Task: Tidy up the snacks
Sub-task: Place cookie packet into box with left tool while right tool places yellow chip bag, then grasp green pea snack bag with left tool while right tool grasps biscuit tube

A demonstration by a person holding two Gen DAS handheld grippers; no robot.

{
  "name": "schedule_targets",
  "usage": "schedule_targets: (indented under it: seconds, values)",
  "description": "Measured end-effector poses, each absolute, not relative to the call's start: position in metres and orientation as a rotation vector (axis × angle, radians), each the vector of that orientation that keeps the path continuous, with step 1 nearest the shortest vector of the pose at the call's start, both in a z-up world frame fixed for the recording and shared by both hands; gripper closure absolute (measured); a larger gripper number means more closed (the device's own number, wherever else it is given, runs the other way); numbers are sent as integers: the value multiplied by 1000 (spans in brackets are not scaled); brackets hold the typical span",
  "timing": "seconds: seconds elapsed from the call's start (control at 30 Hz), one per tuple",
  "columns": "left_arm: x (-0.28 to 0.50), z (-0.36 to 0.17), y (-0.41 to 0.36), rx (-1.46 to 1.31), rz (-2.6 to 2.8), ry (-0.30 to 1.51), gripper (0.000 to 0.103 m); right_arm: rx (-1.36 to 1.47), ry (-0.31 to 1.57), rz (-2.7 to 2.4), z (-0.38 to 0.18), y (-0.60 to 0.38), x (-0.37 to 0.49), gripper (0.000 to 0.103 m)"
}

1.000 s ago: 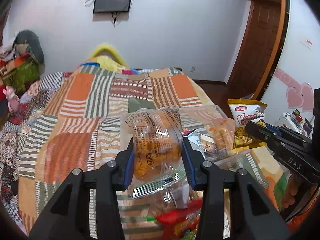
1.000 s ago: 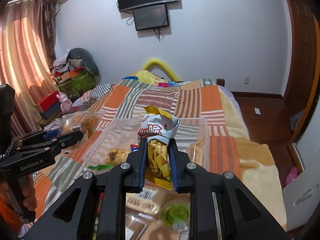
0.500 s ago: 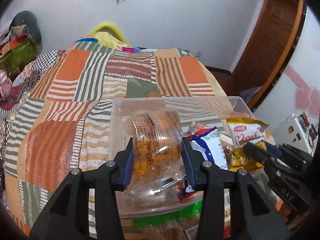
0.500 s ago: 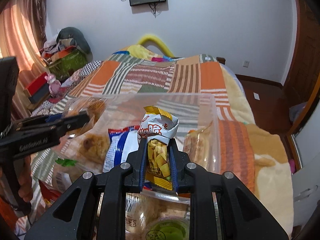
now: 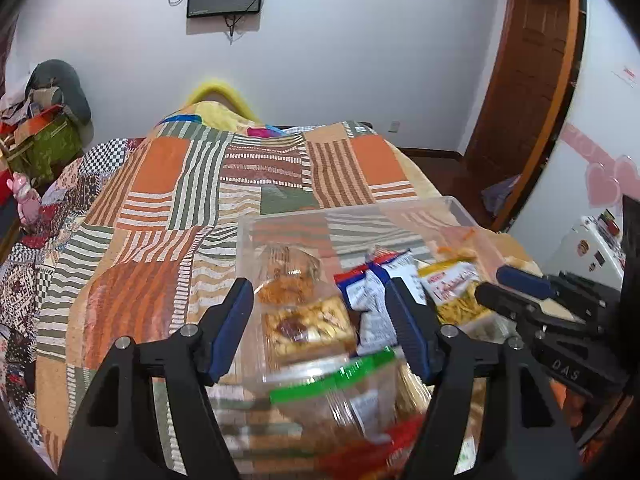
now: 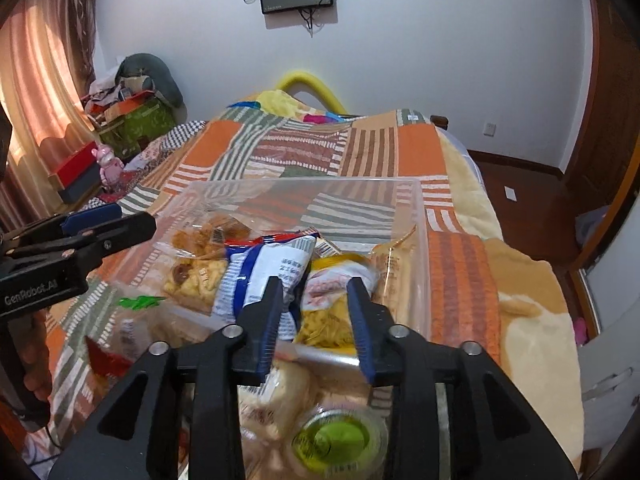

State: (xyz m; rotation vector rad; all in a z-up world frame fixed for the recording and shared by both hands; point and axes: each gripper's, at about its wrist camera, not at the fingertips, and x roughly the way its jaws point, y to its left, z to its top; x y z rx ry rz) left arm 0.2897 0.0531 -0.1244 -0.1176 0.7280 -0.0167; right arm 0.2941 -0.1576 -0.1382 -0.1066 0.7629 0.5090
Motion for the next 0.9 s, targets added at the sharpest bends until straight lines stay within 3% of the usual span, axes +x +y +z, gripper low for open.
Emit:
schedule_targets:
  seconds: [0.27,0.6,0.9]
  values:
    - [238,-114,48,-105,-54,725,21,-120,711,539,-120,-165,260,50]
    - [191,-131,50,-118,-68,792,16,-113,791,591,-154,-154,217,50]
    - [162,-183,34,-105,-91,903,16,-172,919,628,-202,-133,207,50]
